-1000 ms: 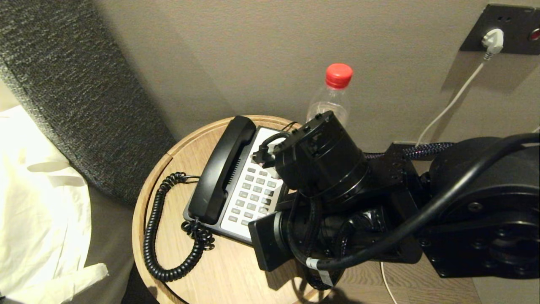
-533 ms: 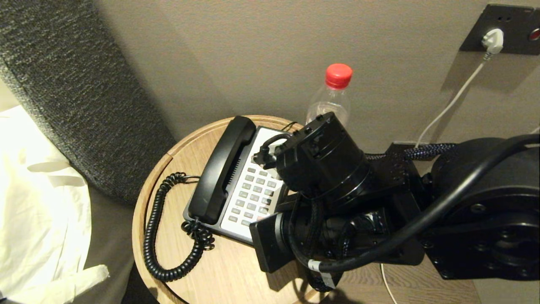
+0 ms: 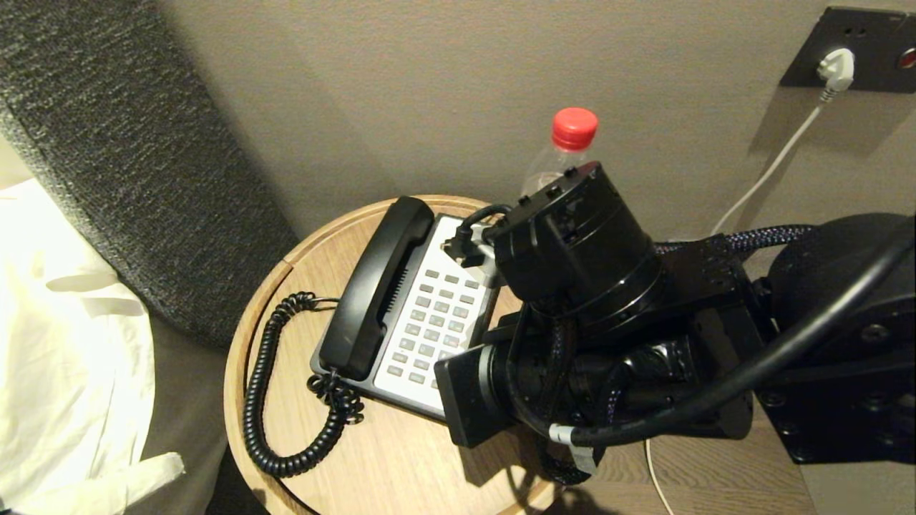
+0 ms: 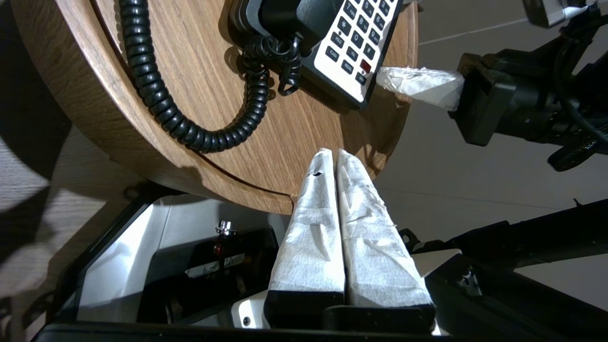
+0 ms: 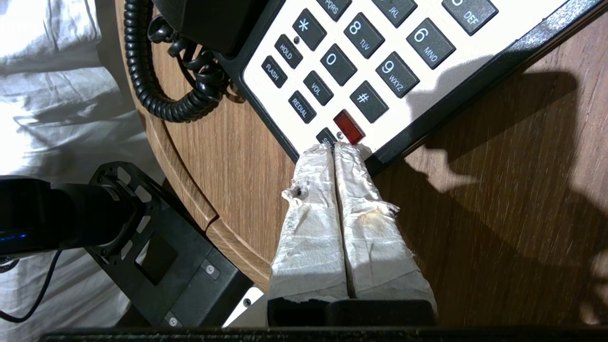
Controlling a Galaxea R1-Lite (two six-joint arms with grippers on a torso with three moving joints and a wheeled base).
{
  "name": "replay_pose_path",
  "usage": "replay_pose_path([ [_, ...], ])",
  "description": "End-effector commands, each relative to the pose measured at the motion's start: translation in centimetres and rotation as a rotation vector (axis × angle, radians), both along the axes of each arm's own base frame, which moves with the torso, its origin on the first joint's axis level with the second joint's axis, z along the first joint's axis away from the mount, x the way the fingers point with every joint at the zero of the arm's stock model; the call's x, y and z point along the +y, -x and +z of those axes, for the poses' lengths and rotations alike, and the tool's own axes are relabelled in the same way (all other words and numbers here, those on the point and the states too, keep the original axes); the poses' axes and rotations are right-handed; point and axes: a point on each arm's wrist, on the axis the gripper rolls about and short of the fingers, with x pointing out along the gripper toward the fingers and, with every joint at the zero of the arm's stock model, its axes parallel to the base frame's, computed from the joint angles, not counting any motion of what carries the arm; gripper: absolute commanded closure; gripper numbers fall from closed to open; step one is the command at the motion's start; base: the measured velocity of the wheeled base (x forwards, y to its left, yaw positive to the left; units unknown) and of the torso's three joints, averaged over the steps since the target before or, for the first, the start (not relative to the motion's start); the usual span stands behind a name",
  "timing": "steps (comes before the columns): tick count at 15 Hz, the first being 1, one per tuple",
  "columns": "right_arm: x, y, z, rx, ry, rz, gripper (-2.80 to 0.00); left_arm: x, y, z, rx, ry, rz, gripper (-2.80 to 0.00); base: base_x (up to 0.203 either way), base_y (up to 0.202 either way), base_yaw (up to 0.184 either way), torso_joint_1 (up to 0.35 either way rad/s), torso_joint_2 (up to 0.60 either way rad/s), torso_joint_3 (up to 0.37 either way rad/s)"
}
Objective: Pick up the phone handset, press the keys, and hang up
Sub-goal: End the call using the dial pad
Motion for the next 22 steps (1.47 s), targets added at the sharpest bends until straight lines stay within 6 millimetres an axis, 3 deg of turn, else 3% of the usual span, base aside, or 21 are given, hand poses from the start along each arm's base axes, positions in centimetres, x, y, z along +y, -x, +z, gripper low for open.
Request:
replay_pose_path([
  [1, 0.0, 0.0, 0.0, 0.002, 0.000, -0.002, 0.00, 0.0, 0.0, 0.0, 0.003, 0.003, 0.000, 0.00, 0.000, 0.000, 0.000, 0.000, 0.00, 0.000],
  [13, 0.9, -0.6, -2.1, 0.028, 0.055, -0.003, 0.00, 0.0, 0.0, -0.3, 0.014, -0.004, -0.004, 0.00, 0.000, 0.000, 0.000, 0.000, 0.00, 0.000],
  [22, -0.2, 0.0, -0.1, 0.000, 0.008, -0.009, 0.00, 0.0, 0.0, -0.5, 0.020, -0.006, -0.007, 0.00, 0.000, 0.000, 0.000, 0.000, 0.00, 0.000],
])
